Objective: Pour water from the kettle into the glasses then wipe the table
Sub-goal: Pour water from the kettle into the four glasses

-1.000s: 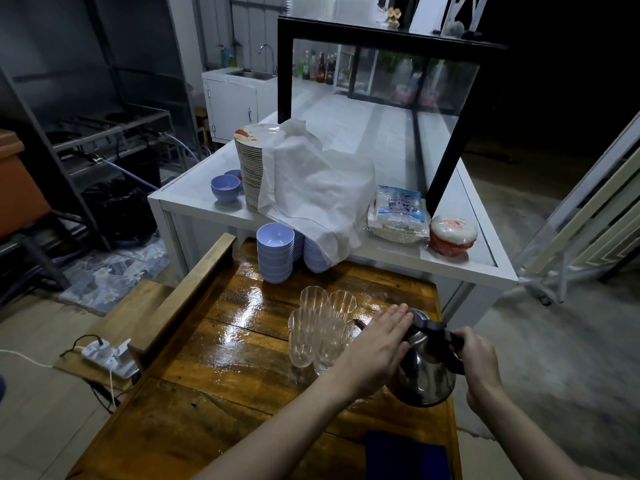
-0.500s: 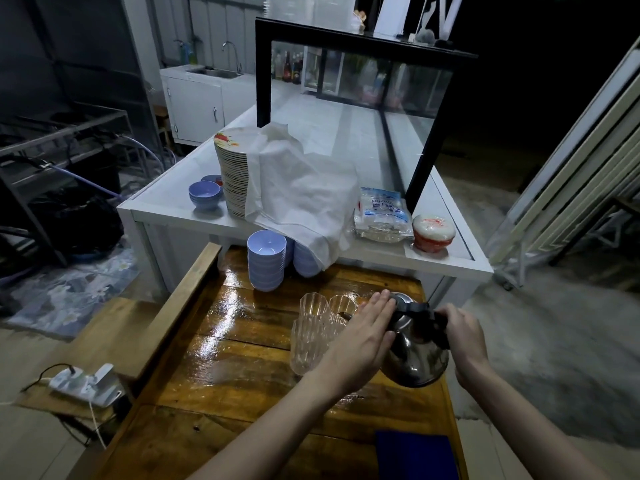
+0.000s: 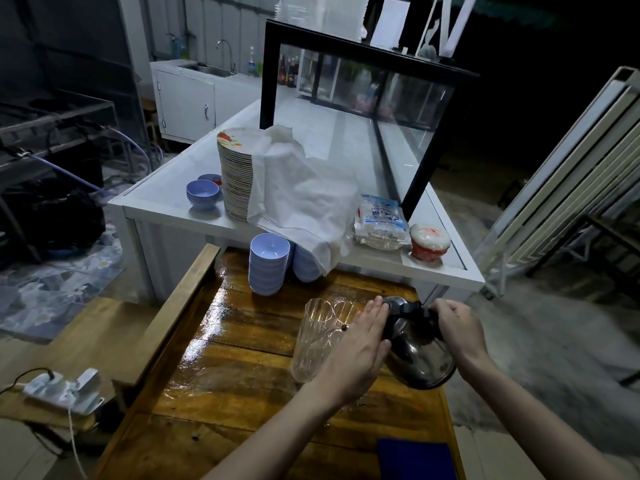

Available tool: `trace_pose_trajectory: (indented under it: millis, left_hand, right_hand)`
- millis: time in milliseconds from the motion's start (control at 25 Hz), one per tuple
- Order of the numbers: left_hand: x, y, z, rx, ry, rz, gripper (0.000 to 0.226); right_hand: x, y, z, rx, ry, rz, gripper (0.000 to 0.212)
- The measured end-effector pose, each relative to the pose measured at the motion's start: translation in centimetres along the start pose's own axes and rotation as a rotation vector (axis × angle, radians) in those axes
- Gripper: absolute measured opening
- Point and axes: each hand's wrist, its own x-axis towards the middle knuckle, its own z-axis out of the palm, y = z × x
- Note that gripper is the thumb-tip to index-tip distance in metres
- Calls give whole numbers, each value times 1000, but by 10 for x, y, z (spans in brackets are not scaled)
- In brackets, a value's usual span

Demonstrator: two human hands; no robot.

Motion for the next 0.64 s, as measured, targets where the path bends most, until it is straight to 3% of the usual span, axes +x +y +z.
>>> trace_pose_trajectory:
  millis: [640]
  left_hand:
    - [-1, -7, -2, -39, 32, -13, 58]
  right_hand:
    - [10, -9, 6, -154, 58, -159, 40]
